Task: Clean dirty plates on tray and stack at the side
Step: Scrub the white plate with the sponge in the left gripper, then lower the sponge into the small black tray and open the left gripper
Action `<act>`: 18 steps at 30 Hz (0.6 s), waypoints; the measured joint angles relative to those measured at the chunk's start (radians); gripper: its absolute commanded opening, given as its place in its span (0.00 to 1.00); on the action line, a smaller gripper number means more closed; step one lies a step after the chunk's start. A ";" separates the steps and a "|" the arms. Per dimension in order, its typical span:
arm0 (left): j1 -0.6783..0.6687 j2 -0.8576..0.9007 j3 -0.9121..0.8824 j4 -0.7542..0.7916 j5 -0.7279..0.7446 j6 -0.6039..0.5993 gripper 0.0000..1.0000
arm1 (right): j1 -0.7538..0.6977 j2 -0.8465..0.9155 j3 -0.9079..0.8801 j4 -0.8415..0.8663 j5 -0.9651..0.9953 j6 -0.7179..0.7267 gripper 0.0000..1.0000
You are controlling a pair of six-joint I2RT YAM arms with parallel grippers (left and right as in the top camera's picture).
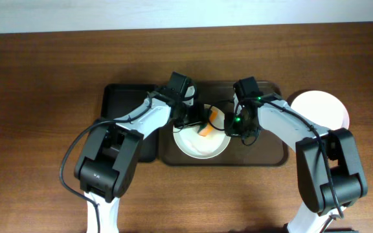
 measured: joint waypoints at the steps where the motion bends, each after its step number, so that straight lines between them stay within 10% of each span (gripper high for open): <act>1: 0.002 -0.006 0.002 -0.019 -0.016 0.007 0.00 | 0.000 0.000 0.000 0.001 -0.003 -0.001 0.15; 9: 0.048 -0.116 -0.003 -0.159 -0.159 0.125 0.00 | 0.000 0.000 0.000 0.002 -0.003 0.000 0.16; 13: 0.050 -0.202 -0.004 -0.231 -0.189 0.169 0.00 | 0.000 0.000 0.000 -0.004 -0.003 -0.002 0.32; 18: 0.103 -0.325 -0.004 -0.351 -0.330 0.226 0.00 | 0.000 0.000 0.000 0.008 -0.003 0.003 0.24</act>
